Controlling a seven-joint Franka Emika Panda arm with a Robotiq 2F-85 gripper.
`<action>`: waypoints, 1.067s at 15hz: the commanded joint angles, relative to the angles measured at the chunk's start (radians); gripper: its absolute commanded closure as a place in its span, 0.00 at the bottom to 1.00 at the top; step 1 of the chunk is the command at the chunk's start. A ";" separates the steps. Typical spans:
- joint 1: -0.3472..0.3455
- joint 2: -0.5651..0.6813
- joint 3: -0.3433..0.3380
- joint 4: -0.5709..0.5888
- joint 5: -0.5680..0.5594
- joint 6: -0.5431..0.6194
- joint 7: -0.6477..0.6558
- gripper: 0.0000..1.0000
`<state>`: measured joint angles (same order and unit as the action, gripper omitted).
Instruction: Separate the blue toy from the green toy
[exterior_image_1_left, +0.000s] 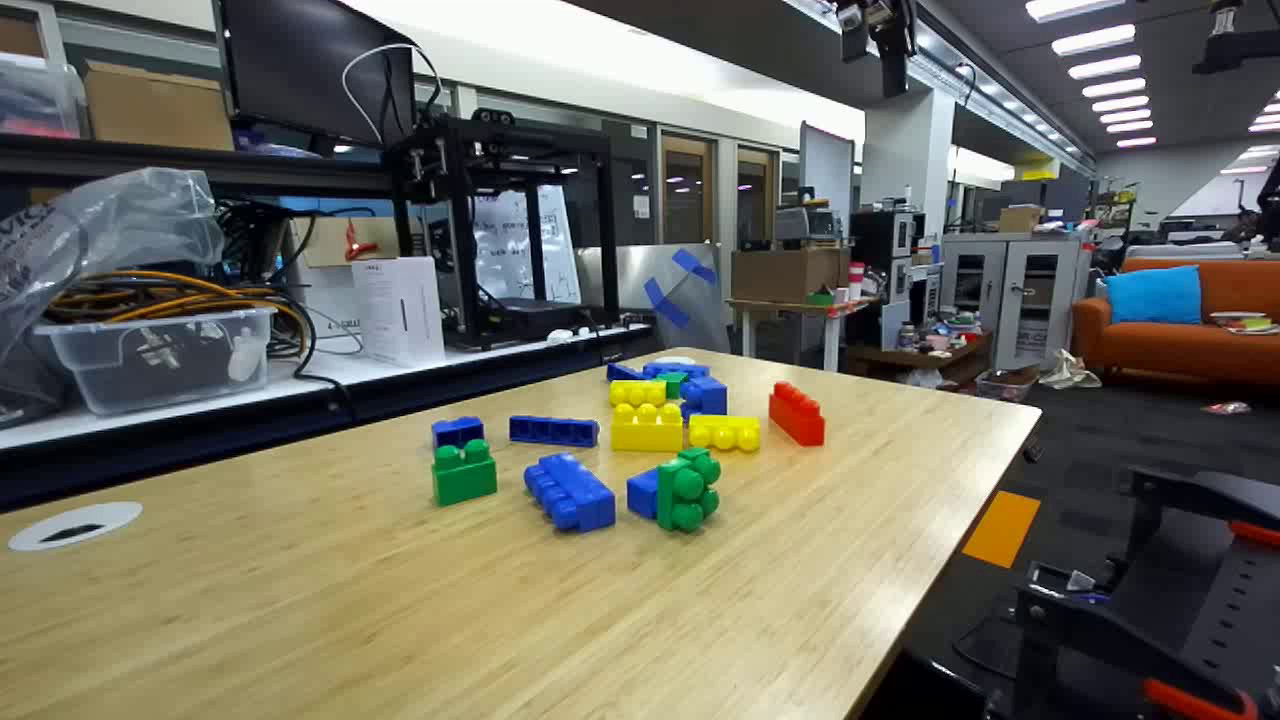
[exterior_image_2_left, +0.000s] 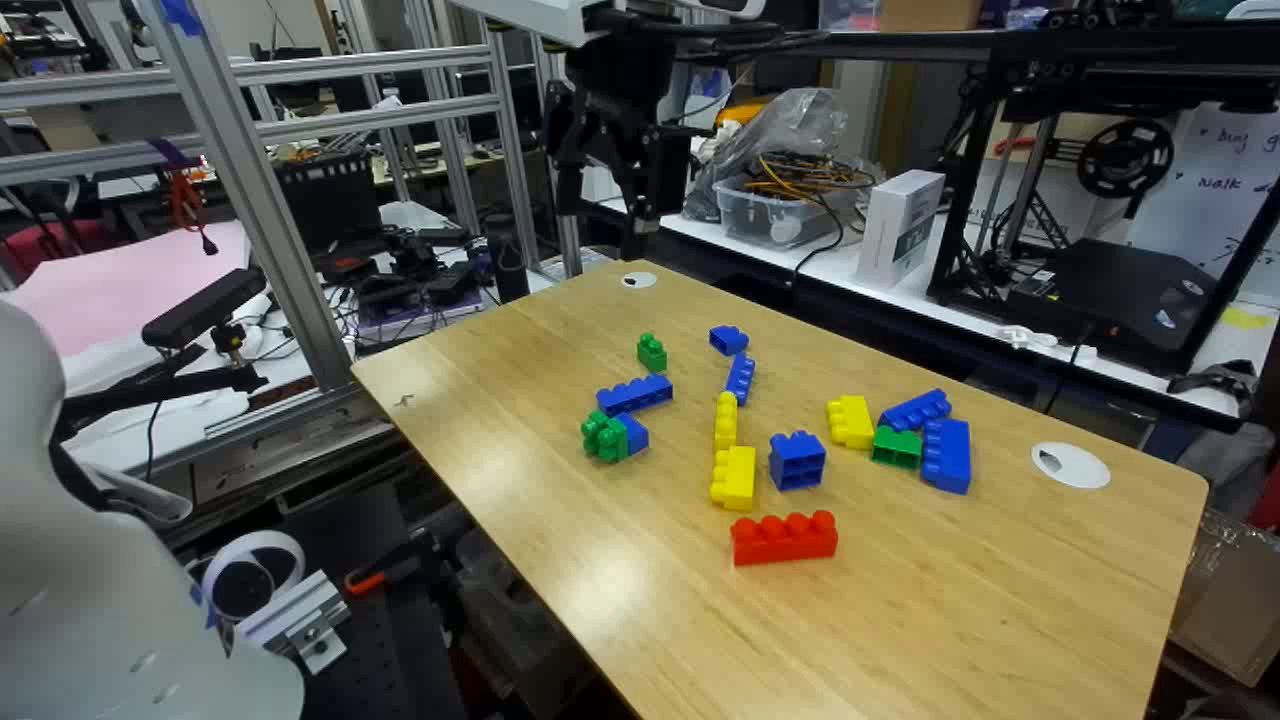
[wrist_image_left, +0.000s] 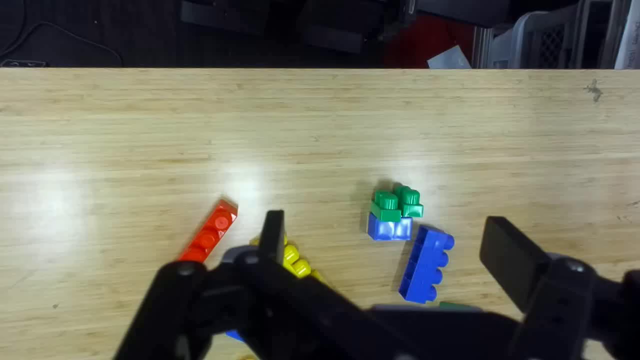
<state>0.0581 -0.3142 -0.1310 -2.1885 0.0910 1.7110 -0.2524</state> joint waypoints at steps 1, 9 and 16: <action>-0.024 0.002 0.021 0.002 0.006 -0.003 -0.005 0.00; -0.024 0.002 0.021 0.002 0.006 -0.003 -0.005 0.00; -0.018 0.053 0.020 0.032 0.011 -0.014 -0.040 0.00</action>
<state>0.0572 -0.3076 -0.1260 -2.1871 0.0909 1.7110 -0.2556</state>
